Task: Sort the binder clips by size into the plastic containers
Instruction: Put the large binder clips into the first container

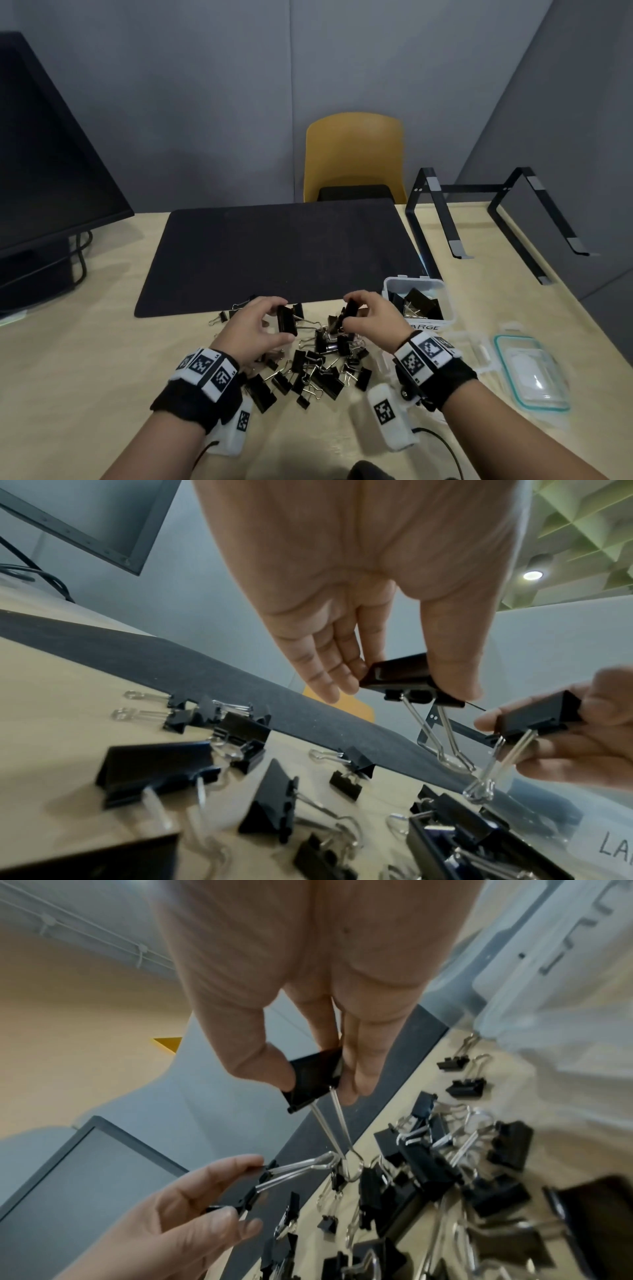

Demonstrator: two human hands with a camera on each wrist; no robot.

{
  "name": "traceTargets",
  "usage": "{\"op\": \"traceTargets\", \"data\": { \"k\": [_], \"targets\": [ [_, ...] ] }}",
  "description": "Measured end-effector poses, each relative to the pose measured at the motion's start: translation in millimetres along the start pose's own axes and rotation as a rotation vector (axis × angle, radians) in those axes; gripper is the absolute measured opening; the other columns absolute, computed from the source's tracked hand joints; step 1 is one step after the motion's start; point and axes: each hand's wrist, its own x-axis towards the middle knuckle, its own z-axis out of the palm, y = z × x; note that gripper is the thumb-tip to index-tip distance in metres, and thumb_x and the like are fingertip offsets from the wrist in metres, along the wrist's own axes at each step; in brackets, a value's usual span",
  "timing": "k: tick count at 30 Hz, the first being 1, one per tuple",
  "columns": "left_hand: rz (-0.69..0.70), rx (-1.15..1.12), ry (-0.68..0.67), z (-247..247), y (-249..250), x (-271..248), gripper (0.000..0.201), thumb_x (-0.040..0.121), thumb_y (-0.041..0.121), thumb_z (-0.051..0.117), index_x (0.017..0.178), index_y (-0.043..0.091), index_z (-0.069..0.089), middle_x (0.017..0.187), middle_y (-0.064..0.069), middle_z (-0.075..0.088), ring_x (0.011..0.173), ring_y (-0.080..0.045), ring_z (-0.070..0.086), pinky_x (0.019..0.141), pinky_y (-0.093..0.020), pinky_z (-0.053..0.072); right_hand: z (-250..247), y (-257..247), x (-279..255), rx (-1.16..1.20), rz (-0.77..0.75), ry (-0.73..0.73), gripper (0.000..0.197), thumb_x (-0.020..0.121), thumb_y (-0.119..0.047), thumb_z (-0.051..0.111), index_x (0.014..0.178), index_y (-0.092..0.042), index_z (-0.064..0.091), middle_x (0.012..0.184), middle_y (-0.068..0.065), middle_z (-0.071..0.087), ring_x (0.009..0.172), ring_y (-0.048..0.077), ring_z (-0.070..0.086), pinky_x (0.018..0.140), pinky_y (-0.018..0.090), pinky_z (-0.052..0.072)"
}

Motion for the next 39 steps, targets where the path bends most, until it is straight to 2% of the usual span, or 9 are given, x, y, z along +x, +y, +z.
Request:
{"op": "traceTargets", "data": {
  "k": [5,10,13,16,22,29,33,36,39],
  "targets": [
    [0.032,-0.068,0.015,6.5,14.2,7.5,0.055,0.072,0.031,0.079,0.122,0.033,0.054,0.112,0.020,0.053,0.108,0.000,0.051,0.098,-0.030,0.045,-30.1,1.0,-10.8,0.033,-0.044,0.038,0.040,0.070,-0.014,0.074,0.106,-0.024,0.060,0.101,0.002,0.066,0.086,0.023,0.068,0.080,0.037,0.057],
    [0.042,-0.124,0.019,20.3,36.1,13.1,0.053,0.075,0.031,0.077,0.122,0.032,0.054,0.111,0.017,0.052,0.105,-0.003,0.054,0.085,-0.015,0.044,-71.5,9.6,-15.6,0.017,-0.081,0.111,0.041,0.069,-0.013,0.076,0.106,-0.023,0.062,0.099,-0.002,0.067,0.094,0.018,0.065,0.088,0.036,0.053],
    [0.056,-0.142,0.012,28.2,48.5,17.8,0.053,0.075,0.030,0.077,0.122,0.032,0.053,0.115,0.016,0.053,0.109,0.001,0.052,0.085,-0.013,0.043,-96.6,19.0,-15.4,0.038,-0.060,0.163,0.040,0.068,-0.013,0.076,0.104,-0.022,0.062,0.098,0.002,0.067,0.094,0.019,0.066,0.082,0.033,0.056],
    [0.071,-0.173,0.012,34.3,60.7,23.6,0.053,0.075,0.026,0.078,0.121,0.031,0.053,0.118,0.014,0.053,0.111,-0.001,0.052,0.089,-0.017,0.045,-119.0,29.9,-14.0,-0.008,-0.022,0.190,0.041,0.069,-0.011,0.077,0.106,-0.019,0.061,0.100,0.004,0.067,0.093,0.017,0.065,0.075,0.024,0.054],
    [0.079,-0.161,0.018,46.7,80.2,32.0,0.054,0.075,0.024,0.077,0.123,0.027,0.052,0.119,0.012,0.053,0.110,0.001,0.052,0.089,-0.012,0.041,-139.4,52.2,-13.8,-0.371,0.002,0.136,0.049,0.074,-0.023,0.072,0.119,-0.025,0.054,0.112,-0.003,0.063,0.103,0.012,0.057,0.084,0.024,0.047],
    [0.077,-0.133,0.019,61.1,92.2,37.3,0.054,0.075,0.025,0.078,0.122,0.030,0.052,0.117,0.016,0.052,0.106,0.006,0.051,0.083,-0.009,0.041,-148.1,65.6,-9.6,-0.492,-0.020,0.073,0.056,0.078,-0.015,0.066,0.130,-0.021,0.047,0.127,-0.003,0.057,0.117,0.015,0.052,0.087,0.018,0.037],
    [0.084,-0.129,0.017,66.9,96.5,40.0,0.055,0.075,0.024,0.078,0.123,0.029,0.052,0.118,0.016,0.052,0.105,0.006,0.052,0.083,-0.009,0.041,-151.3,68.8,-4.7,-0.522,-0.051,0.068,0.062,0.079,-0.008,0.063,0.136,-0.019,0.040,0.138,0.000,0.046,0.126,0.016,0.045,0.102,0.021,0.033],
    [0.088,-0.113,0.016,69.9,98.9,41.5,0.056,0.076,0.024,0.077,0.125,0.029,0.051,0.118,0.016,0.051,0.105,0.006,0.051,0.082,-0.008,0.040,-151.8,71.1,-3.2,-0.475,-0.064,0.064,0.059,0.081,-0.007,0.059,0.136,-0.019,0.040,0.139,0.000,0.039,0.122,0.015,0.045,0.098,0.017,0.032],
    [0.088,-0.100,0.011,72.4,100.9,42.5,0.056,0.076,0.025,0.076,0.126,0.030,0.050,0.118,0.017,0.050,0.105,0.007,0.050,0.082,-0.006,0.039,-149.4,74.1,-1.3,-0.452,-0.066,0.074,0.044,0.085,-0.015,0.058,0.128,-0.022,0.049,0.136,-0.001,0.039,0.116,0.014,0.048,0.093,0.016,0.033]
  ]
}}
